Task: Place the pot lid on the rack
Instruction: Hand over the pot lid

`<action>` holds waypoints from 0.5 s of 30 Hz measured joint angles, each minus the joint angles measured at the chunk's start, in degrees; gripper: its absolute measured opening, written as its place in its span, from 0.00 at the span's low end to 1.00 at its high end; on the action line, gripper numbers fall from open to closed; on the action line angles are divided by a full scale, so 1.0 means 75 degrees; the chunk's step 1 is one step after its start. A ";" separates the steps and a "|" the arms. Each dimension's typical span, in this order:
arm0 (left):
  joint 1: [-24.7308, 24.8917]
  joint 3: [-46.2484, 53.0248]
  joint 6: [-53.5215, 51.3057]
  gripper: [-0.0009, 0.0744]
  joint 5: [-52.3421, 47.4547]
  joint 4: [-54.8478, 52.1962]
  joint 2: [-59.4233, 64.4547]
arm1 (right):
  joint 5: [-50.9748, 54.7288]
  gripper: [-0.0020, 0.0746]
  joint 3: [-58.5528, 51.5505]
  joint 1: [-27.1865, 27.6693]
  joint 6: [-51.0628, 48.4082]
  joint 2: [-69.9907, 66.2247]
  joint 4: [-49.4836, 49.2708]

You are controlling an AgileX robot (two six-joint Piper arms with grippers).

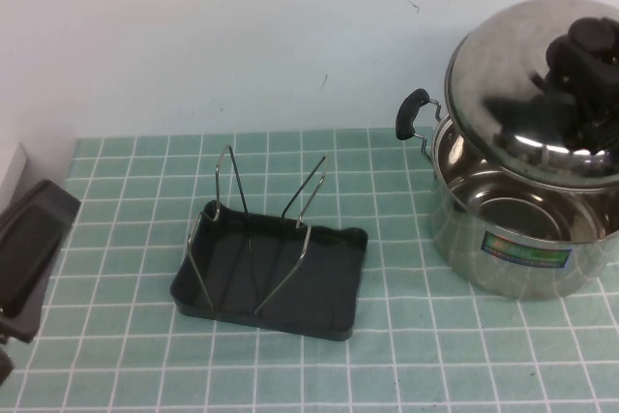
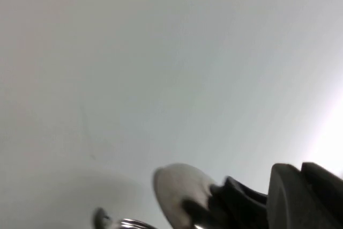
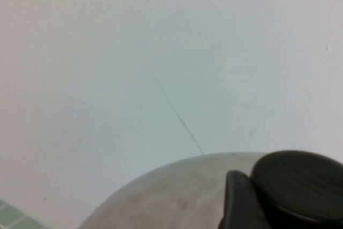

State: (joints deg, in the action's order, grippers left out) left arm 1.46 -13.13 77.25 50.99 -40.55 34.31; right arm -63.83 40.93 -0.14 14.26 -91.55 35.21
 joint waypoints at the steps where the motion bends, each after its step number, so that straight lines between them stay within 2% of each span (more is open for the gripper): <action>1: 0.0000 0.0000 0.0652 0.03 0.0136 -0.0111 0.0000 | -0.0005 0.49 0.0000 -0.0015 0.0161 0.0154 0.0116; 3: 0.0000 0.0000 0.2150 0.10 0.0465 -0.0390 0.0000 | -0.0005 0.49 -0.0014 -0.0126 0.0696 0.0566 0.0389; 4: 0.0000 0.0000 0.2773 0.18 0.0633 -0.0538 0.0000 | -0.0005 0.49 -0.0014 -0.0246 0.0984 0.0784 0.0583; 7: 0.0000 0.0000 0.4762 0.44 0.0991 -0.0935 0.0000 | -0.0035 0.49 -0.0014 -0.0845 0.1654 0.1405 0.1315; 9: 0.0000 0.0000 0.5840 0.63 0.1086 -0.1243 0.0000 | -0.0106 0.49 -0.0014 -0.1498 0.1922 0.1791 0.1785; 10: 0.0000 0.0000 0.6153 0.68 0.1104 -0.1356 0.0000 | -0.0148 0.49 -0.0014 -0.1868 0.1958 0.1941 0.1909; 12: 0.0000 0.0000 0.6670 0.77 0.1162 -0.1547 0.0000 | -0.0265 0.49 -0.0014 -0.2557 0.1976 0.2120 0.1960; 15: 0.0000 0.0000 0.7014 0.81 0.1194 -0.1593 0.0000 | -0.0316 0.49 -0.0014 -0.3615 0.1761 0.2191 0.1634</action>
State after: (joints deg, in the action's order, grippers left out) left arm 1.46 -13.13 129.86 59.95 -52.50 34.31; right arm -66.20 40.82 -27.25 27.47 -75.12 47.47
